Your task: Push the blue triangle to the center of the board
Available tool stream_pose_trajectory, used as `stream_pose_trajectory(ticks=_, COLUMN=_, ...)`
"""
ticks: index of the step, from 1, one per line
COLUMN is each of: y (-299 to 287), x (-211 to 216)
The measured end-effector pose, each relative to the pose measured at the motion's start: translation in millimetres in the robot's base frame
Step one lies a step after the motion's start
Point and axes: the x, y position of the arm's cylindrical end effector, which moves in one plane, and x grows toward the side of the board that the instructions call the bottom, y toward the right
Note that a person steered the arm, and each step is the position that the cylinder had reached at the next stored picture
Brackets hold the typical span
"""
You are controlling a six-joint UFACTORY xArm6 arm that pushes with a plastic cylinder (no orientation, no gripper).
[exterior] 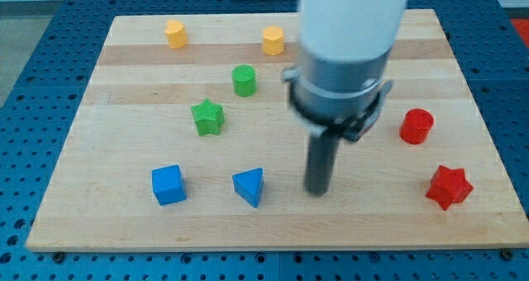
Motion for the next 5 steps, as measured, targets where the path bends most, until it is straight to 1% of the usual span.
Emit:
stream_pose_trajectory(ticks=1, y=-23.4, x=21.7)
stream_pose_trajectory(ticks=2, y=-50.6, x=-14.7)
stream_pose_trajectory(ticks=3, y=-71.8, x=-17.7)
stream_pose_trajectory(ticks=4, y=-103.2, x=5.8)
stream_pose_trajectory(ticks=5, y=-130.4, x=-25.0)
